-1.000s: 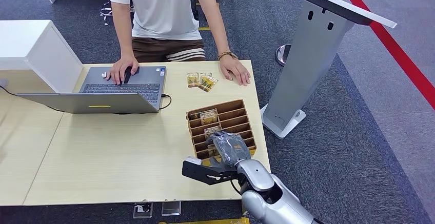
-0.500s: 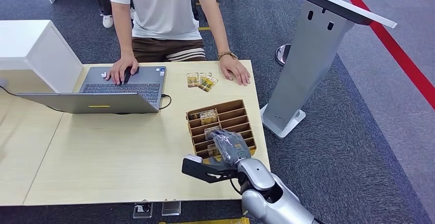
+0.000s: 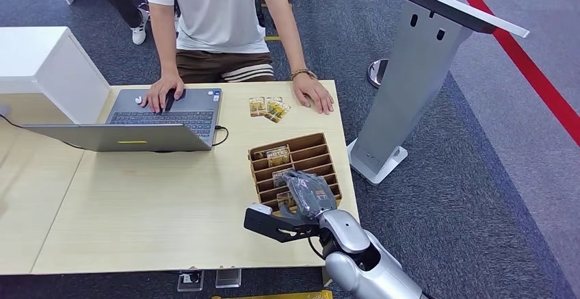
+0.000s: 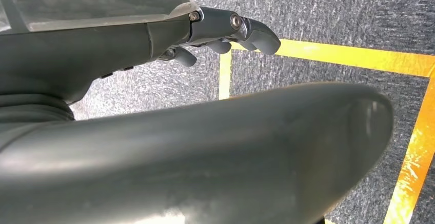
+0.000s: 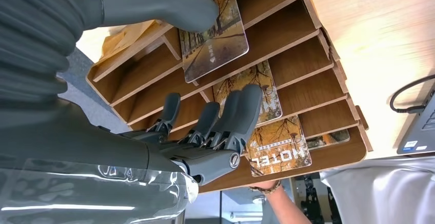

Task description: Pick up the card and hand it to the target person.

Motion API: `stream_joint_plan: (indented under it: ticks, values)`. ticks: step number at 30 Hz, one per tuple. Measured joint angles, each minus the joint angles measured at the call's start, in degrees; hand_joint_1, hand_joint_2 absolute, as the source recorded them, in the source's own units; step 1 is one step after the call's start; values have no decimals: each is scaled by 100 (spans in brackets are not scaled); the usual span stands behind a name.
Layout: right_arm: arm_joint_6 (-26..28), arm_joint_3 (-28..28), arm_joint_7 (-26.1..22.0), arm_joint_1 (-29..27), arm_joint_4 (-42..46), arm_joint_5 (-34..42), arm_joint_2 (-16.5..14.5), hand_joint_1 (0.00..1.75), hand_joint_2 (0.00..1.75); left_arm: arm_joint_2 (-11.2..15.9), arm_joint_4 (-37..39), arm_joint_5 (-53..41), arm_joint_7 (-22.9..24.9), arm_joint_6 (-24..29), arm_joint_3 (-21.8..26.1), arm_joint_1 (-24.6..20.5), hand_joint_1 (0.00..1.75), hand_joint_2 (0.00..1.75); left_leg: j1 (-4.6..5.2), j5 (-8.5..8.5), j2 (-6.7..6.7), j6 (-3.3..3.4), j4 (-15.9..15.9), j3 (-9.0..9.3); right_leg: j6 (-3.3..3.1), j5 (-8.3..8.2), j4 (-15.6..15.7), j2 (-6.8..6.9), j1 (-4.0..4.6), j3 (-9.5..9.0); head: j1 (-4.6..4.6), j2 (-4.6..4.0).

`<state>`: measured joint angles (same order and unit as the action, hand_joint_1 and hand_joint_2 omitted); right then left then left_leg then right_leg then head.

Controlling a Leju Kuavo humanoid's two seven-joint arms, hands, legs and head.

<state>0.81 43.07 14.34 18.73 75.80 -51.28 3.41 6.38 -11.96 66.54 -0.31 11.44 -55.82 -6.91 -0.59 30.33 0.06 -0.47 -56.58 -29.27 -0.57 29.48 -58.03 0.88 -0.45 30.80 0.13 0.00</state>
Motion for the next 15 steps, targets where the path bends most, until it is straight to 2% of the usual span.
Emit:
stream_joint_plan:
  ticks: [4,9,15]
  values:
    - [2,-2,-21,0,-8,41,0,82,175,0,0,7,1,15,0,0,0,0,0,0,0,0,0,0,0,0,0,0,0,0,1,0]
    - [3,-4,-104,0,-70,73,0,76,175,0,0,39,2,43,0,0,0,0,0,0,0,0,0,-1,0,0,0,0,0,0,2,0]
    - [10,-4,-158,2,-169,123,-1,80,175,-2,0,56,7,56,0,0,0,0,0,0,0,0,0,-1,0,0,0,0,0,0,1,0]
